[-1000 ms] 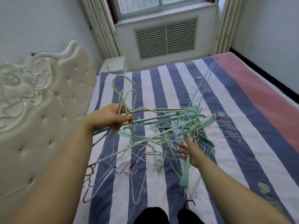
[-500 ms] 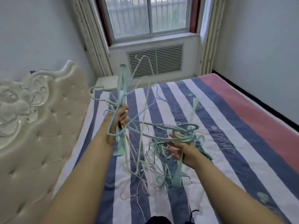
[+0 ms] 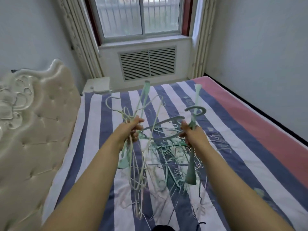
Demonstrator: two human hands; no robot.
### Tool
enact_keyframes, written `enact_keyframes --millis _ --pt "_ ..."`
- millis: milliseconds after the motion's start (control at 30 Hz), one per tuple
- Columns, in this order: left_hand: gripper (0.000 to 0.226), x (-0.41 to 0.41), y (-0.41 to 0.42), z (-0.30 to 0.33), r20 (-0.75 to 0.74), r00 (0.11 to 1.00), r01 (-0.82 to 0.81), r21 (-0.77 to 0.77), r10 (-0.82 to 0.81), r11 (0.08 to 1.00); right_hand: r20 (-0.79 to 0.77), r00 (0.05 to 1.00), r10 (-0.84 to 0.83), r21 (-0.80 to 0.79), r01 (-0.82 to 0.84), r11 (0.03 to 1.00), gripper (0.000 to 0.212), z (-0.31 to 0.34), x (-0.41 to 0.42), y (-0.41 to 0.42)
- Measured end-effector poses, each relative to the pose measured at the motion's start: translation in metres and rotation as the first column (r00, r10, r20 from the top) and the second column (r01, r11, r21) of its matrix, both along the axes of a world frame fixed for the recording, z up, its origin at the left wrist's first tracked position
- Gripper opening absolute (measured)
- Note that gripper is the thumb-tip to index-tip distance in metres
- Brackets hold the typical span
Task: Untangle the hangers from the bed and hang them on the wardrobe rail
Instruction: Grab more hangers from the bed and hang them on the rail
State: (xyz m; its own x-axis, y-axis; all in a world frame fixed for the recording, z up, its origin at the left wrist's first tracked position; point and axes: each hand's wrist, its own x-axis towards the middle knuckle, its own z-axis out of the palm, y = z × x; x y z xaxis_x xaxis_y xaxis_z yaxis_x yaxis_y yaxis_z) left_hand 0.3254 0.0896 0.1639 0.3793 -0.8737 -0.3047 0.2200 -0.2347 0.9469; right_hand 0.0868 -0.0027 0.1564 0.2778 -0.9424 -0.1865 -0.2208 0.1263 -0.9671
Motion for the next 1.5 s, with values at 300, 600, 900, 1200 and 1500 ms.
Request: enact_keyframes --millis 300,600,900,1200,1500 --pt "0.036 -0.05 -0.006 -0.015 -0.121 0.989 0.043 -0.272 -0.079 0.961 -0.265 0.876 0.403 -0.261 -0.468 0.845 0.008 0.03 0.056 0.042" --pt "0.086 -0.028 0.005 -0.035 -0.125 0.95 0.244 -0.274 -0.286 0.93 -0.041 0.934 0.354 -0.106 -0.356 0.928 0.043 0.016 0.071 0.039" --pt "0.059 -0.031 0.01 -0.039 0.128 0.97 0.229 -0.178 -0.208 0.957 -0.086 0.879 0.469 -0.046 -0.473 0.88 0.035 0.003 0.069 0.049" --pt "0.025 -0.045 0.022 -0.039 0.125 0.992 0.032 -0.126 -0.016 0.992 0.073 0.932 0.355 -0.061 -0.351 0.934 0.039 -0.036 0.04 0.05" --pt "0.014 -0.065 0.016 -0.012 0.028 0.918 -0.382 -0.197 0.395 0.903 -0.245 0.626 0.74 0.179 -0.721 0.669 0.139 -0.145 -0.007 0.088"
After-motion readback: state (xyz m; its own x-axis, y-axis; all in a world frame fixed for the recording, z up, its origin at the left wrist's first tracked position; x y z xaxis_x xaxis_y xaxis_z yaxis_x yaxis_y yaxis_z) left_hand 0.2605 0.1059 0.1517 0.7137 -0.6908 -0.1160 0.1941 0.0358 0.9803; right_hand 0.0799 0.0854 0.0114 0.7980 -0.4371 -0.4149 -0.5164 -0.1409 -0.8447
